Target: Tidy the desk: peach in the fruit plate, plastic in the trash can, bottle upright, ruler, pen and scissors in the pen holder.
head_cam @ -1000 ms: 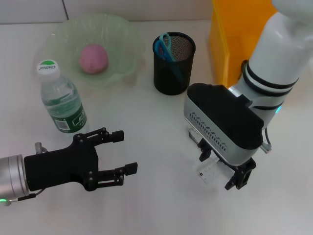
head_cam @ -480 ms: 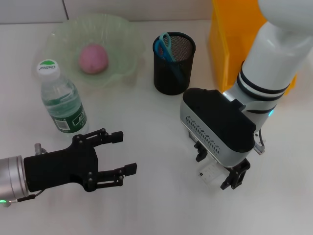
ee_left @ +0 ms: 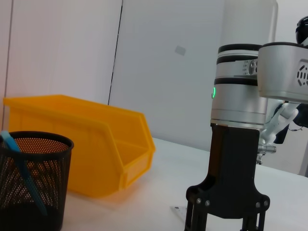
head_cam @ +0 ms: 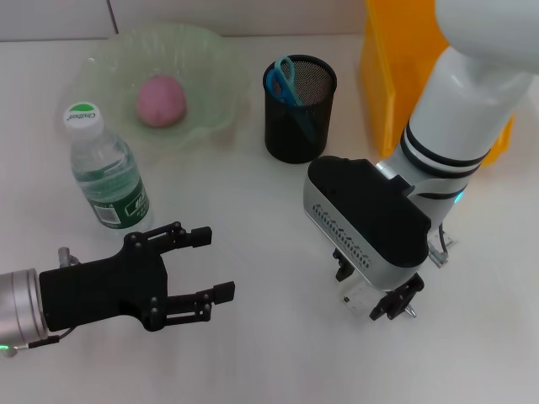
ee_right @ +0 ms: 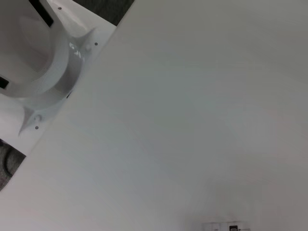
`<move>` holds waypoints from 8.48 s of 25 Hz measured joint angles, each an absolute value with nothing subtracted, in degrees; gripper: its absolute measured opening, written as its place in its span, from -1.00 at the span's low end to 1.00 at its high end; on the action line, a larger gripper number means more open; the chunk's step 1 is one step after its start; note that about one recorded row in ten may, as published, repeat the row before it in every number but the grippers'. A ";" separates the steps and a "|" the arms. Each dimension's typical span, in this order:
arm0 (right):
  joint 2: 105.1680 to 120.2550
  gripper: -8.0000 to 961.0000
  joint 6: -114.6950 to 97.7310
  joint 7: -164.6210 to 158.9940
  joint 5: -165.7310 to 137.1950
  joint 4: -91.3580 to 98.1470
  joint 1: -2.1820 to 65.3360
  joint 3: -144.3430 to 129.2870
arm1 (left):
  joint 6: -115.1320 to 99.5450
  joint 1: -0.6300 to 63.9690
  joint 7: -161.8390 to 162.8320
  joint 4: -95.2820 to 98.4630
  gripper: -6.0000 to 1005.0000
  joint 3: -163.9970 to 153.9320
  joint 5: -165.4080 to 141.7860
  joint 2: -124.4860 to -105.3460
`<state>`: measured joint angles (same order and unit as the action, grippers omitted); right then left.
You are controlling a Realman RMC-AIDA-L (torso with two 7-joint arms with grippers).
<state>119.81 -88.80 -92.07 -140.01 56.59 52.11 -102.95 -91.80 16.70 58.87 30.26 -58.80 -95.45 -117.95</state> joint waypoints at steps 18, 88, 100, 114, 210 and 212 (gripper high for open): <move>119.63 -0.19 -86.84 -97.43 -140.10 62.15 50.94 -100.63 | -92.50 16.61 59.41 30.50 0.66 -58.52 -95.13 -117.46; 119.61 0.08 -49.48 -80.18 -69.30 48.41 32.03 -78.50 | -98.35 15.15 56.42 34.38 0.66 -50.79 -95.88 -117.19; 119.28 0.67 -57.72 -120.57 -88.96 84.86 20.74 -74.96 | -98.35 14.93 56.42 34.27 0.66 -51.01 -96.45 -117.26; 119.96 0.72 -115.77 -170.26 -144.66 103.79 38.09 -75.69 | -97.99 15.47 56.97 34.31 0.66 -51.35 -97.36 -117.24; 119.97 -0.63 -86.99 -169.71 -145.98 58.29 49.06 -100.28 | -100.01 15.73 56.79 34.72 0.66 -53.21 -98.97 -117.16; 119.97 -0.65 -86.87 -169.68 -145.98 58.07 49.16 -100.34 | -99.92 15.74 56.73 34.72 0.66 -53.14 -98.97 -117.15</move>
